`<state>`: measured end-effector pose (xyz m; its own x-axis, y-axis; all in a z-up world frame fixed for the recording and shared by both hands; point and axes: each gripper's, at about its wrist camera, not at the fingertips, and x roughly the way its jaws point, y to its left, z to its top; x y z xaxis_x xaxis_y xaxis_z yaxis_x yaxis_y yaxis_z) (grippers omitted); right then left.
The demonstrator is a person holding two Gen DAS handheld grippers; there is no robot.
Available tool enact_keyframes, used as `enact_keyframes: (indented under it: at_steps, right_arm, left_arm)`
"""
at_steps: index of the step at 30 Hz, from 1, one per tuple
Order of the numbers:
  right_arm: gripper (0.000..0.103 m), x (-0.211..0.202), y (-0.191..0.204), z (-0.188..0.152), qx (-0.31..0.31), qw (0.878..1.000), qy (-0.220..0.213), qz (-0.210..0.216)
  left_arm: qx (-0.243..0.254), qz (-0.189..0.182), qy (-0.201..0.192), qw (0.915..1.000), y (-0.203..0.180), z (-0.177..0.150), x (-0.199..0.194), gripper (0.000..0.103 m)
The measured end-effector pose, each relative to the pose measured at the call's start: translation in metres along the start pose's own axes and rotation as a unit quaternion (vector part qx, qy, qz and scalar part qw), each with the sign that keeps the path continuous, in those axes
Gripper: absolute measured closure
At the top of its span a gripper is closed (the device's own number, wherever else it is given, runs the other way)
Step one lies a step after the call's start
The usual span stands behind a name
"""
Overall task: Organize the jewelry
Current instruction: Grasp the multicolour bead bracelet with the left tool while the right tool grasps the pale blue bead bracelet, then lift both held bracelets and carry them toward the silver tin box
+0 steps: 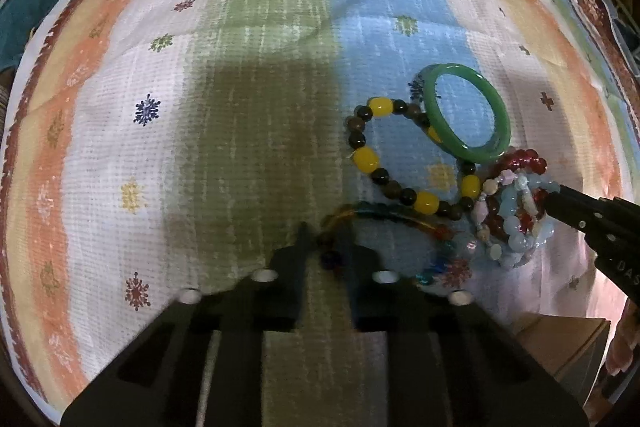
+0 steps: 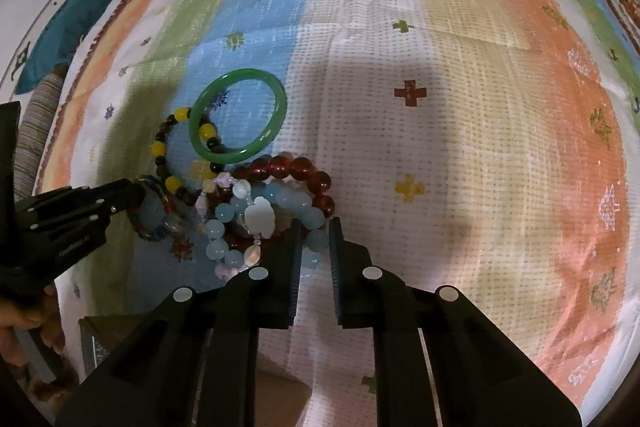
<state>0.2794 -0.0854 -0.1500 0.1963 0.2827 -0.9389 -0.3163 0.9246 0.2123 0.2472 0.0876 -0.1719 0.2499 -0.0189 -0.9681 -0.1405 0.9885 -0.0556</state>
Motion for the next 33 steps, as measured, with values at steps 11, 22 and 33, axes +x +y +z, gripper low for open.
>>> enact_keyframes:
  at_steps: [11, 22, 33]
  right_arm:
    - [0.091, -0.029, 0.0, 0.003, -0.001, 0.999, -0.034, 0.002]
    - [0.091, -0.049, 0.012, -0.001, -0.026, 0.998, -0.057, -0.005]
    - [0.091, -0.068, 0.023, -0.007, -0.044, 0.996, -0.081, -0.022]
  left_arm:
    - [-0.008, -0.028, -0.023, 0.9993, 0.009, 0.003, -0.027, 0.094]
    - [0.005, -0.035, -0.046, 0.9983, -0.002, 0.001, -0.048, 0.094]
    - [-0.002, -0.046, -0.072, 0.9964, -0.002, 0.003, -0.069, 0.094]
